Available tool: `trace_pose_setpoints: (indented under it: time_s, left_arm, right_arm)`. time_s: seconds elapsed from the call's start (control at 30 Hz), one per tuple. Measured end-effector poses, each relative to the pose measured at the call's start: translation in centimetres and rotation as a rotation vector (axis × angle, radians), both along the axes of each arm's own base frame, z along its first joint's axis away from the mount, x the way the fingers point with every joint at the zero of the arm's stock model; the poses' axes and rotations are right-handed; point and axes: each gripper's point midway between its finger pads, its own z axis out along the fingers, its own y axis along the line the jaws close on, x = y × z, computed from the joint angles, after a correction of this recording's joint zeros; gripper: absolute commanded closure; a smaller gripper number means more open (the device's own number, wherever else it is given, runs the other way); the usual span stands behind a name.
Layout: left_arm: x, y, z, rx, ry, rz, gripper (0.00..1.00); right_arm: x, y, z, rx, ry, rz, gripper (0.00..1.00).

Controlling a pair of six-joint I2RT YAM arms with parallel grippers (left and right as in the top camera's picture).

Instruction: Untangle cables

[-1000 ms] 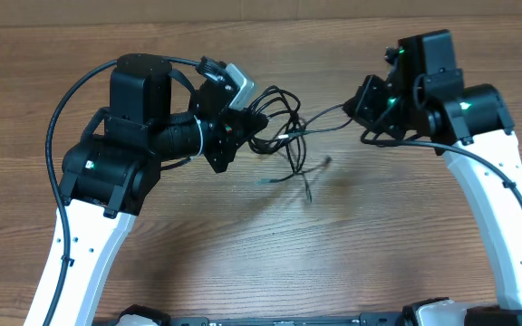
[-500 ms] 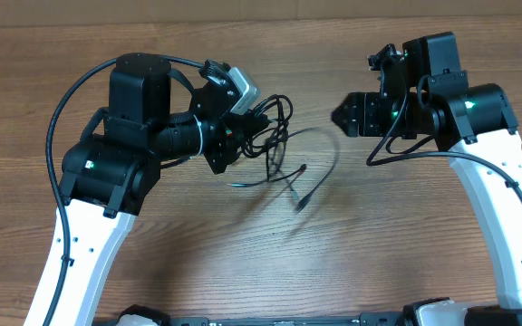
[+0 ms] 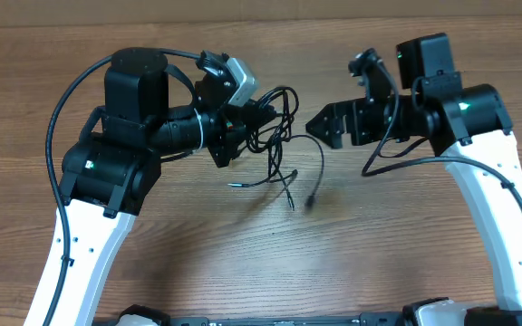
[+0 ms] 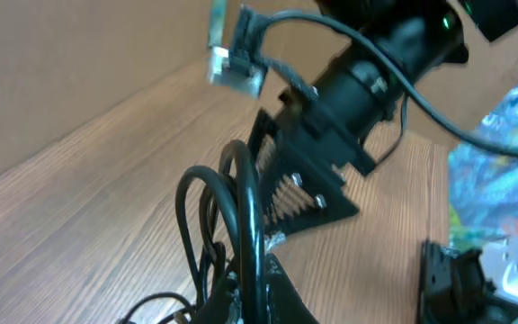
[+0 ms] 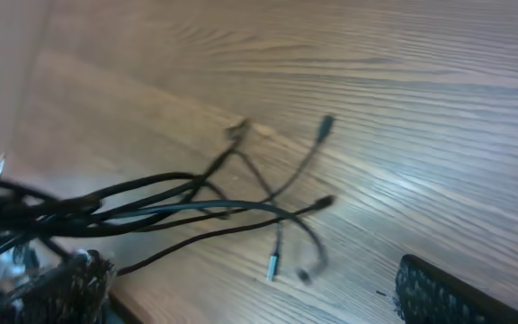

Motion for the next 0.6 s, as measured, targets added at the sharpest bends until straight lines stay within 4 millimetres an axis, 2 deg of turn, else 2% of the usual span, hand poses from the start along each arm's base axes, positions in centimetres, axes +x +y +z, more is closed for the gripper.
trace_pose_setpoints:
  time_s: [0.27, 0.37, 0.47, 0.53, 0.57, 0.6]
  left_arm:
    - [0.2, -0.1, 0.4, -0.043, 0.065, 0.033, 0.96]
    - [0.2, -0.1, 0.4, -0.048, 0.078, 0.037, 0.96]
    - [0.2, -0.1, 0.4, -0.053, 0.088, 0.039, 0.96]
    - [0.1, -0.1, 0.4, -0.057, 0.095, 0.039, 0.96]
    - [0.1, -0.1, 0.5, -0.06, 0.099, 0.036, 0.96]
    - [0.0, -0.2, 0.5, -0.063, 0.103, 0.032, 0.96]
  right_arm:
    - [-1.9, 4.8, 0.8, 0.018, -0.099, 0.214, 0.0]
    - [-2.0, 5.8, 1.3, 0.03, -0.137, 0.251, 0.05]
    - [-2.0, 6.7, 1.8, 0.052, -0.163, 0.276, 0.21]
    - [-2.0, 7.0, 2.1, 0.069, -0.175, 0.289, 0.23]
    - [-2.1, 7.2, 2.2, 0.072, -0.177, 0.295, 0.3]
    - [-2.2, 7.2, 2.2, 0.075, -0.179, 0.298, 0.42]
